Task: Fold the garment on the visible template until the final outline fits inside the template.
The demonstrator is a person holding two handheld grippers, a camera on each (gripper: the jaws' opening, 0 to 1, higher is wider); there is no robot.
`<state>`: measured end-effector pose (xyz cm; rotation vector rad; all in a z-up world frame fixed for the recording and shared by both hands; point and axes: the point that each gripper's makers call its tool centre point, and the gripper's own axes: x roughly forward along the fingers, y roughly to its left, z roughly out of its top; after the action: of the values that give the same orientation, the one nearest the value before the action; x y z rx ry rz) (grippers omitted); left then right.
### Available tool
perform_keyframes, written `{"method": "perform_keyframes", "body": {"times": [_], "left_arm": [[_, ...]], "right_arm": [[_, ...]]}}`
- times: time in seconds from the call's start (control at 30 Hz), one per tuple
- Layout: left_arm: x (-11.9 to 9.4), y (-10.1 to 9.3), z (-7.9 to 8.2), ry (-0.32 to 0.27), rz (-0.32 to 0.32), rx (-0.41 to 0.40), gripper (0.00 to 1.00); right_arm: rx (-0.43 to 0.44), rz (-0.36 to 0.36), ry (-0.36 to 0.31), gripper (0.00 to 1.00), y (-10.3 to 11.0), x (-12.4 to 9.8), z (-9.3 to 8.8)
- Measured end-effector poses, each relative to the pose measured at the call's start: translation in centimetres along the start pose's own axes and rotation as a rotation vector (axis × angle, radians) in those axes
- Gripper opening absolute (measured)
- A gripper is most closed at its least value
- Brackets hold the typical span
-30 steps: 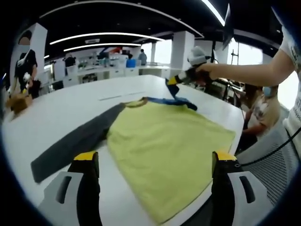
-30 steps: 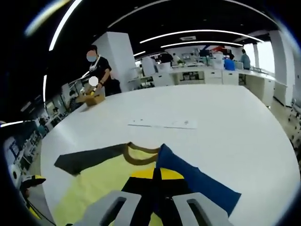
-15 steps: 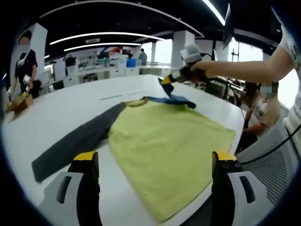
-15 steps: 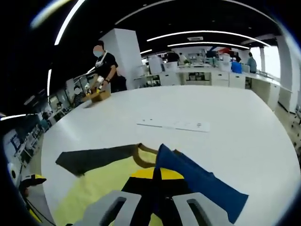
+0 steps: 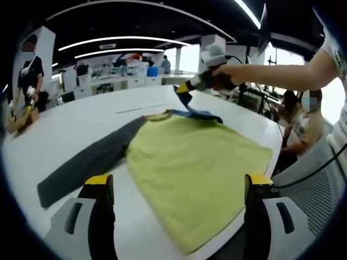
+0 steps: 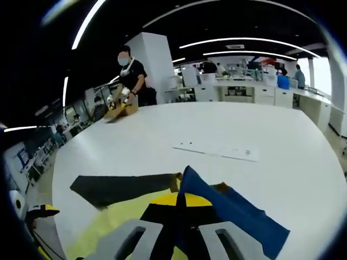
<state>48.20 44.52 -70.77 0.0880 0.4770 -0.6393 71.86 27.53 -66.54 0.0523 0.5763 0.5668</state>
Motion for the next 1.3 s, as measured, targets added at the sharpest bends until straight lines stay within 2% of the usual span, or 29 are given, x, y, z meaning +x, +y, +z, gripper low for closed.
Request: {"method": "perform_keyframes", "body": {"times": [0.33,0.73,0.87,1.17,1.3], "left_arm": [[-0.1,0.1,-0.1,0.0,0.008,-0.009,0.97],[-0.1,0.2,-0.1,-0.001,0.014,-0.018,0.98],[-0.1,0.4,-0.3,0.007,0.019,-0.02,0.98],[-0.2,0.7,-0.5,0.01,0.027,-0.028,0.98],[-0.3,0.9,-0.7,0.015,0.035,-0.03,0.98]], "right_arm": [[-0.04,0.062,0.003,0.0,1.9,2.4,0.9],[-0.069,0.126,0.007,0.0,5.0,3.1,0.7],[-0.072,0.168,-0.009,0.0,6.3,3.2,0.9],[-0.096,0.223,0.007,0.0,8.3,3.7,0.0],[-0.127,0.284,0.019,0.0,10.0,3.5,-0.6]]}}
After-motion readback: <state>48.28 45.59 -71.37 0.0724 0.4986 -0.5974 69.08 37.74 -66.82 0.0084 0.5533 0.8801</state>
